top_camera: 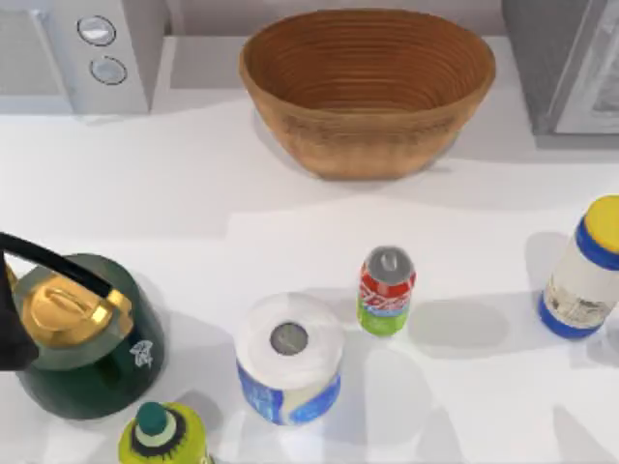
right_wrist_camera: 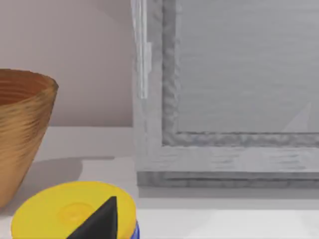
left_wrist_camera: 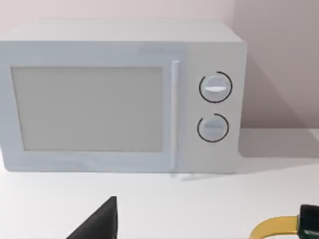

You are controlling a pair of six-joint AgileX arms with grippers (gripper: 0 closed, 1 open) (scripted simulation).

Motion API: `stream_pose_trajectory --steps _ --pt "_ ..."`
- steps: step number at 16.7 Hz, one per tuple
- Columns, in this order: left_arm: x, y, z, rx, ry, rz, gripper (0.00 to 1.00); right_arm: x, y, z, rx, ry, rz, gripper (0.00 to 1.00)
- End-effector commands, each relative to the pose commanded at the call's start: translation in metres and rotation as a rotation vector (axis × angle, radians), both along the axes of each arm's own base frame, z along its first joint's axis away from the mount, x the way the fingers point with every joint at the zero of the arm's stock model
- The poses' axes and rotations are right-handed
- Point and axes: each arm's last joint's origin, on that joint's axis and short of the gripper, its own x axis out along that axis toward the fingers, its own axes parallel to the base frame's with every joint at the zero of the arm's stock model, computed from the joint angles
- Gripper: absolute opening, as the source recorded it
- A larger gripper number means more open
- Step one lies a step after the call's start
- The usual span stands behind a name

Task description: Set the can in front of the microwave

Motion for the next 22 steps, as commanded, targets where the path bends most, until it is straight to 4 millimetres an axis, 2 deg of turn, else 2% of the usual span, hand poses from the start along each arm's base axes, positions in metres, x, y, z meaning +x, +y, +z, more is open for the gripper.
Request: stream_pose_trajectory --steps 3,6,9,12,15,17,20,22 --pt "0.000 0.000 0.002 0.001 0.005 -0.003 1.00 0.000 0.000 0.000 0.000 0.000 0.000 1.00" --pt "0.000 -0.004 0.019 0.007 0.058 -0.035 1.00 0.000 0.000 0.000 0.000 0.000 0.000 1.00" --pt "0.005 -0.011 0.050 0.020 0.160 -0.095 1.00 0.000 0.000 0.000 0.000 0.000 0.000 1.00" --pt "0.018 -0.022 0.092 0.042 0.289 -0.177 1.00 0.000 0.000 0.000 0.000 0.000 0.000 1.00" --pt "0.043 -0.042 0.138 0.073 0.427 -0.276 1.00 0.000 0.000 0.000 0.000 0.000 0.000 1.00" --pt "0.066 -0.062 0.167 0.100 0.521 -0.345 1.00 0.000 0.000 0.000 0.000 0.000 0.000 1.00" --pt "0.107 -0.104 0.198 0.152 0.669 -0.448 1.00 0.000 0.000 0.000 0.000 0.000 0.000 1.00" --pt "0.135 -0.140 0.206 0.198 0.776 -0.510 1.00 0.000 0.000 0.000 0.000 0.000 0.000 1.00"
